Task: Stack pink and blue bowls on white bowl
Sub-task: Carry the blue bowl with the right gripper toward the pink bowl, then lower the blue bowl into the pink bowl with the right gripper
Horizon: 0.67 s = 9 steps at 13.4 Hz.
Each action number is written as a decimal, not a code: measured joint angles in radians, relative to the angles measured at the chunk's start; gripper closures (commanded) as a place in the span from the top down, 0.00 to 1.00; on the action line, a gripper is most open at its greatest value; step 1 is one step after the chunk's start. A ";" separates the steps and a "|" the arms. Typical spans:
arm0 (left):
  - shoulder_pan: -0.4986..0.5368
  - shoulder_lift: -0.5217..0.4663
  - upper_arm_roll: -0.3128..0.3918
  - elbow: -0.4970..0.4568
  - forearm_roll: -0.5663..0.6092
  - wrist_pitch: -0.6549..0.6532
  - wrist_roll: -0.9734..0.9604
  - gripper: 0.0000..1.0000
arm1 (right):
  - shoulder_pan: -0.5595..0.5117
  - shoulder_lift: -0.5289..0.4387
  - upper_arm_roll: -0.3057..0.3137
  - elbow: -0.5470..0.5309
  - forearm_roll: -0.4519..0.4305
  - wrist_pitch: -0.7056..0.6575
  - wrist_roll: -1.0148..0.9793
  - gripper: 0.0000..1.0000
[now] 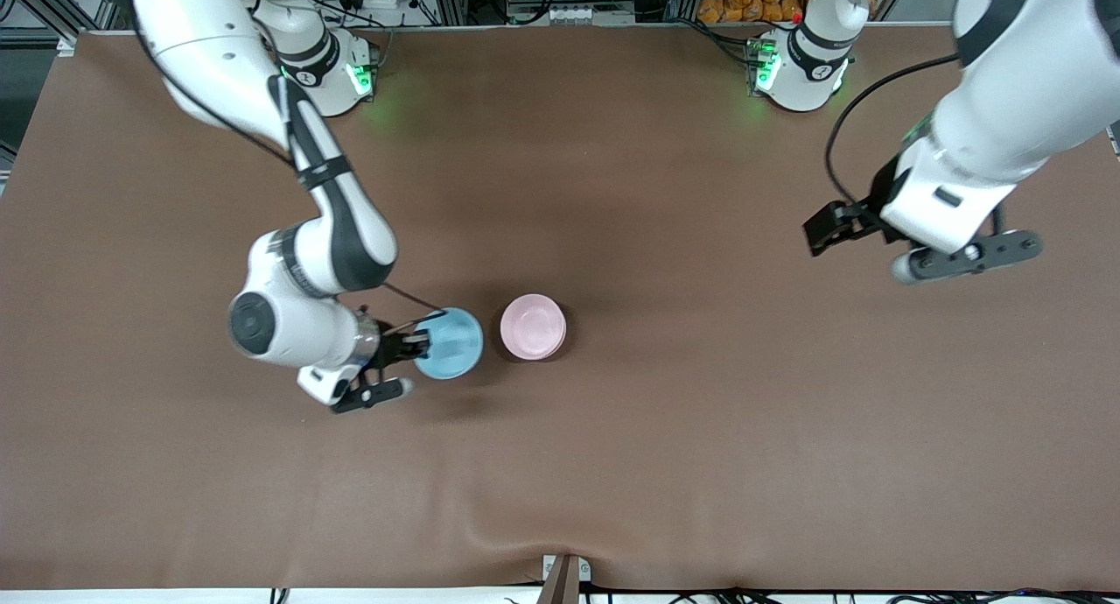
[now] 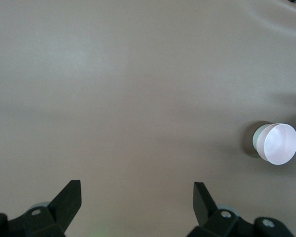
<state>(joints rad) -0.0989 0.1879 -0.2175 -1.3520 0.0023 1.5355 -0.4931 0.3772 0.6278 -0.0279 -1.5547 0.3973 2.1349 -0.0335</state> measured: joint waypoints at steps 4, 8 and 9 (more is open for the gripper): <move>0.076 -0.043 0.000 -0.005 0.000 -0.038 0.102 1.00 | 0.090 -0.010 0.000 -0.019 0.043 0.065 0.156 0.00; 0.128 -0.092 0.000 -0.067 0.000 -0.020 0.177 1.00 | 0.148 -0.010 0.000 -0.064 0.072 0.153 0.173 0.00; 0.137 -0.107 0.000 -0.095 0.000 0.002 0.201 1.00 | 0.156 -0.009 0.000 -0.082 0.073 0.170 0.177 0.00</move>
<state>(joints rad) 0.0377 0.0806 -0.2174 -1.4465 0.0027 1.5376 -0.2924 0.5331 0.6186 -0.0281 -1.6371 0.4698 2.3050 0.1436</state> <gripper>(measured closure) 0.000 0.969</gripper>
